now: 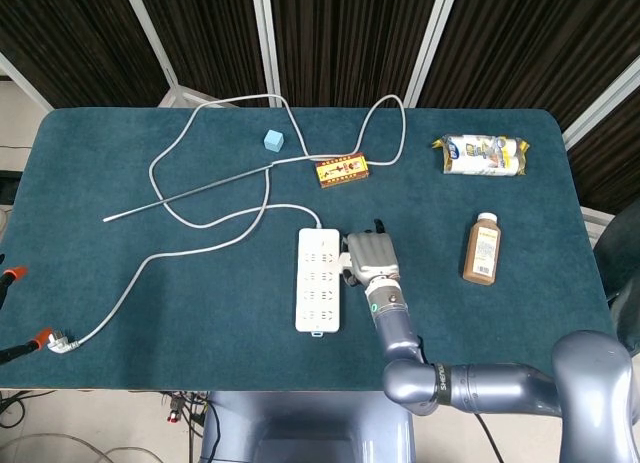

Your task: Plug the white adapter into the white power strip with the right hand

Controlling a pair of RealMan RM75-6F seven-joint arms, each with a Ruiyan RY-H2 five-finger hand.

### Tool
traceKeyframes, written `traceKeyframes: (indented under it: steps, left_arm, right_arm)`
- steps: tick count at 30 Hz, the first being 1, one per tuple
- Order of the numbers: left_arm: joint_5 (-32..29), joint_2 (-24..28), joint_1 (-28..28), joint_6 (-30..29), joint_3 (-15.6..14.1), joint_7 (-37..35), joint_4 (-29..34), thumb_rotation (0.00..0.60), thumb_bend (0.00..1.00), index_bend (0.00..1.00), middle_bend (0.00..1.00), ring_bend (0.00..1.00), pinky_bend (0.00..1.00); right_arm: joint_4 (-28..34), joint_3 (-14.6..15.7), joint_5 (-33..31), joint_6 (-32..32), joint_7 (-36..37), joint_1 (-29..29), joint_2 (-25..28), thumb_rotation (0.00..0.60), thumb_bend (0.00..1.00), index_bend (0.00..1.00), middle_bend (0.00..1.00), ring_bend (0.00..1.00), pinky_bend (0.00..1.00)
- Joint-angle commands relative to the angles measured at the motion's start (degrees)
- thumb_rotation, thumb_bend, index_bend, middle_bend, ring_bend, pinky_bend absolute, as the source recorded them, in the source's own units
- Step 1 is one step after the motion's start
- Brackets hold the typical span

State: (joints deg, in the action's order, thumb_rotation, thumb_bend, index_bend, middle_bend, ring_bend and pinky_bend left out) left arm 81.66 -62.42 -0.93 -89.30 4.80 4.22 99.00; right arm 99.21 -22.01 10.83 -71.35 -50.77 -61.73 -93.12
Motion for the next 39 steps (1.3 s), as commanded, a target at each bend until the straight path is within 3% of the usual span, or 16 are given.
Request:
traceKeyframes:
  steps: [1, 17, 39]
  left_arm:
    - [0.1, 0.1, 0.0, 0.0, 0.0, -0.1, 0.1, 0.6, 0.09, 0.21, 0.01, 0.0, 0.0]
    - [-0.2, 0.1, 0.1, -0.1, 0.0, 0.1, 0.2, 0.6, 0.09, 0.21, 0.01, 0.0, 0.0]
    - [-0.7, 0.1, 0.2, -0.4, 0.3, 0.0, 0.2, 0.6, 0.09, 0.21, 0.01, 0.0, 0.0]
  right_arm:
    - [0.5, -1.1, -1.2, -1.2, -0.2, -0.7, -0.7, 0.6, 0.55, 0.56, 0.49, 0.3, 0.01]
    - [-1.0, -0.2, 2.9, -2.5, 4.4, 0.1, -4.4, 0.6, 0.56, 0.56, 0.49, 0.3, 0.01]
    - [-2.7, 0.1, 3.4, -2.7, 3.4, 0.2, -7.0, 0.6, 0.56, 0.56, 0.49, 0.3, 0.01]
